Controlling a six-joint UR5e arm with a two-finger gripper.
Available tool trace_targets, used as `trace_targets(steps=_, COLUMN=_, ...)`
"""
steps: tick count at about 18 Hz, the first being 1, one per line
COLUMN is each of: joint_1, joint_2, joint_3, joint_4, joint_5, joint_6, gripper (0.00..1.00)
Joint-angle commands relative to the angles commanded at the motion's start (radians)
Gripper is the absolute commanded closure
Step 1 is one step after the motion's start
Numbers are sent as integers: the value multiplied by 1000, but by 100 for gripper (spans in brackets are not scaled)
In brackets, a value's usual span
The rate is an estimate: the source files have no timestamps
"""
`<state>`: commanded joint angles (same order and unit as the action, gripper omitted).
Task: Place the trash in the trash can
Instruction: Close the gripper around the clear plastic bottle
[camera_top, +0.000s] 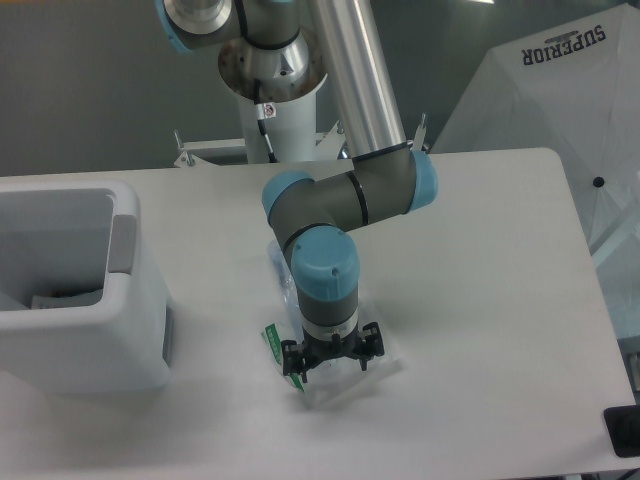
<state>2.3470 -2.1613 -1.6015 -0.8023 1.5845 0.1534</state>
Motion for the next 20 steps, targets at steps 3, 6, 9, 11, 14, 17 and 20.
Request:
trace_targets(steps=3, joint_1=-18, joint_2=-2, joint_3=-6, joint_4=0, joint_5=12, joint_6=-3, gripper=0)
trace_targets(steps=6, joint_1=-18, joint_2=-6, joint_3=-8, joint_4=0, joint_5=20, joint_6=-26, gripper=1)
trace_targets(steps=9, joint_1=-21, joint_2=-14, joint_3=-9, joint_4=3, joint_5=26, joint_6=-29, gripper=4)
trace_targets(steps=11, joint_1=-23, joint_2=-15, joint_3=-9, joint_4=2, joint_5=49, joint_6=-29, gripper=10)
trace_targets(steps=14, joint_1=-25, joint_2=-17, joint_3=-3, joint_4=2, joint_5=51, joint_6=-40, gripper=20)
trace_targets(steps=17, joint_1=-25, joint_2=-17, joint_3=2, joint_4=2, joint_5=52, joint_6=-43, gripper=23)
trace_targets(steps=20, joint_1=-25, joint_2=-15, joint_3=-3, joint_4=2, joint_5=52, joint_6=-43, gripper=31)
